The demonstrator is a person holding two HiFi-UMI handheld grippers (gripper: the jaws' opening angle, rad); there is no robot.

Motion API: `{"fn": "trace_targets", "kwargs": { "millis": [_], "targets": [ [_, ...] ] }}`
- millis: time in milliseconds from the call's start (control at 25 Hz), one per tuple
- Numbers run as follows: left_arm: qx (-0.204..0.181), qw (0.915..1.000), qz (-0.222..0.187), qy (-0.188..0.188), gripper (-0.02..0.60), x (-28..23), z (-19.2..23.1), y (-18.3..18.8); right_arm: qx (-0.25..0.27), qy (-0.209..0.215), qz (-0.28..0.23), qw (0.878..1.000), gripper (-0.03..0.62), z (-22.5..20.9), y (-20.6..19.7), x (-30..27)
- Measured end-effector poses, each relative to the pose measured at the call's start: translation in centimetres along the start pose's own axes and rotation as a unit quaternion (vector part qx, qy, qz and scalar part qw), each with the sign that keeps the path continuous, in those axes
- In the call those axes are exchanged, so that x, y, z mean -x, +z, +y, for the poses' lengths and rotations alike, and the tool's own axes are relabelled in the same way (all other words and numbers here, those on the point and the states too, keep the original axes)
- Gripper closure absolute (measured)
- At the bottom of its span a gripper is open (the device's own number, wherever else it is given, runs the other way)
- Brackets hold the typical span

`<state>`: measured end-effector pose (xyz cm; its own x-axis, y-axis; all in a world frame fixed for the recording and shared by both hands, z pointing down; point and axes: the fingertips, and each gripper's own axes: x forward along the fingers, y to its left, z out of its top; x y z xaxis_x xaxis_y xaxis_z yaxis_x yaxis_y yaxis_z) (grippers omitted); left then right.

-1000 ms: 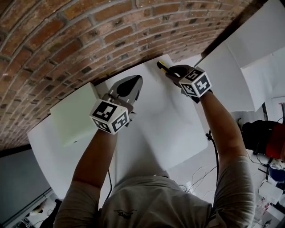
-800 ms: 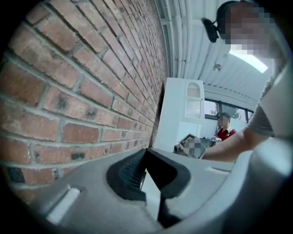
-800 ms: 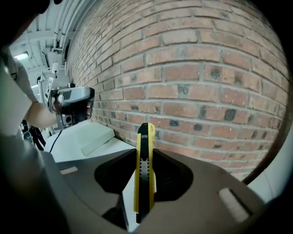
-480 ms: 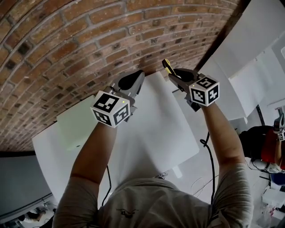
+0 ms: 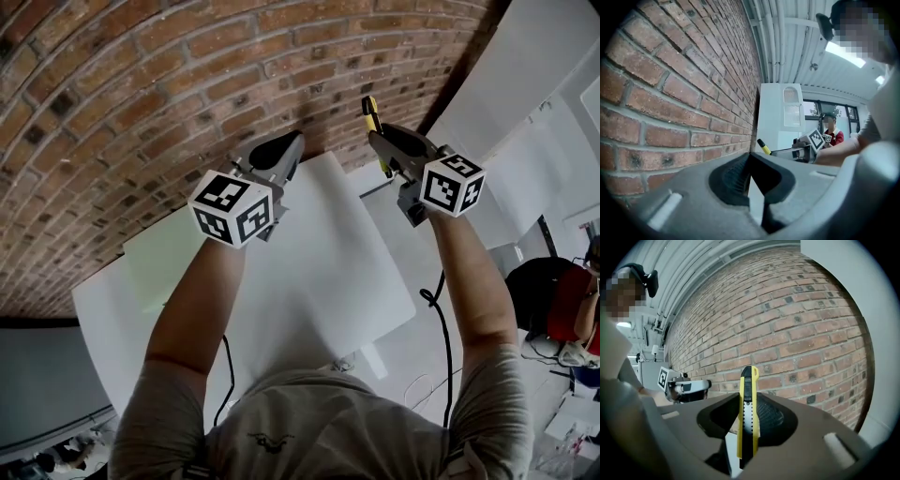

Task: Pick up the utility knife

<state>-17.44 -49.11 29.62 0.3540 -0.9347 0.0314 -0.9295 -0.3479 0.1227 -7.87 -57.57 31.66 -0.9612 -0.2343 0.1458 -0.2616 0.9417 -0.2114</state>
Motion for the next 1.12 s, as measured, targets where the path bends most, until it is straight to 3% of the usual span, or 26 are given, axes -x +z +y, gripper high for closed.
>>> {"fn": "trace_targets", "kwargs": {
  "millis": [600, 1120],
  "targets": [
    [0.009, 0.9999, -0.01, -0.001, 0.581, -0.4, 0.1, 1.9, -0.056, -0.012, -0.103, 0.993, 0.468, -1.2, 5.3, 3.5],
    [0.01, 0.9998, -0.014, 0.004, 0.581, 0.4, 0.4, 2.0, -0.058, -0.011, -0.102, 0.993, 0.468, -0.7, 4.9, 2.9]
  ]
}}
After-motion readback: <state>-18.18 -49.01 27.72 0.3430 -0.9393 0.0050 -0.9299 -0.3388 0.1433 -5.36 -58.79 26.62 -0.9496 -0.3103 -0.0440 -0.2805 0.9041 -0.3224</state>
